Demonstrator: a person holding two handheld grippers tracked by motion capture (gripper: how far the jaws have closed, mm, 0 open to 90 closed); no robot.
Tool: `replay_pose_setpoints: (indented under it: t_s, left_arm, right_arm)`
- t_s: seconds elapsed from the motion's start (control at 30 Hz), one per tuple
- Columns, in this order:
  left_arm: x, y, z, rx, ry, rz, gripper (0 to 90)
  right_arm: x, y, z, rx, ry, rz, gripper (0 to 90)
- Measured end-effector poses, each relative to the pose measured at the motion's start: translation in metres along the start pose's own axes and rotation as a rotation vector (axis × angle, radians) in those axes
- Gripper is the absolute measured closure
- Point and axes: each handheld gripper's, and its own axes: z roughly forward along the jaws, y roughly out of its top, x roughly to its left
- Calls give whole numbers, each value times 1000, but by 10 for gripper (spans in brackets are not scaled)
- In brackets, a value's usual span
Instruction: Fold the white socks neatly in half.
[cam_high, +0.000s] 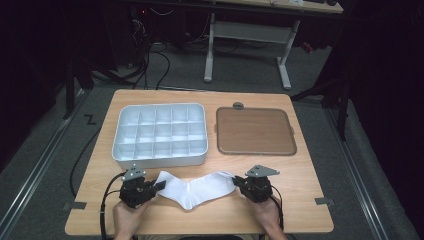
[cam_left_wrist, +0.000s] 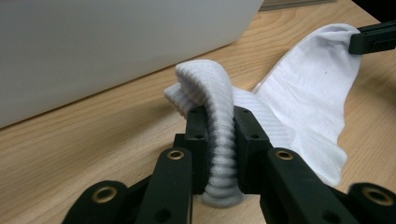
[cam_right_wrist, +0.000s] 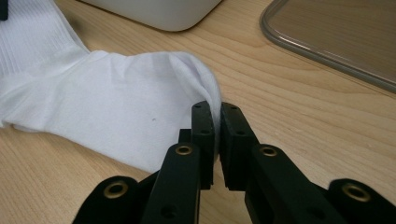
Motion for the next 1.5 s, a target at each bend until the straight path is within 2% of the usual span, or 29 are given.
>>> replay_pose_setpoints:
  t_s: [0.63, 0.73, 0.8, 1.0, 1.17, 1.37, 1.5]
  left_arm:
    - [-11, -10, 20, 22, -34, -18, 780]
    - [-14, -13, 25, 15, -16, 6, 780]
    - [-19, -17, 28, 27, -10, 49, 779]
    - [-31, -20, 38, 39, -35, 61, 779]
    - [-34, -26, 47, 58, -45, 58, 779]
    - [-37, -31, 53, 68, -45, 63, 777]
    - [-37, -34, 57, 71, -30, 85, 775]
  right_arm:
    - [-22, -15, -16, -14, -52, 57, 856]
    - [-26, -17, -19, -20, -60, 61, 856]
    - [-28, -19, -20, -23, -67, 74, 856]
    - [-37, -25, -27, -30, -94, 96, 856]
    - [-45, -31, -33, -30, -114, 118, 856]
    - [-50, -35, -37, -23, -131, 142, 856]
    - [-52, -37, -37, -18, -133, 154, 855]
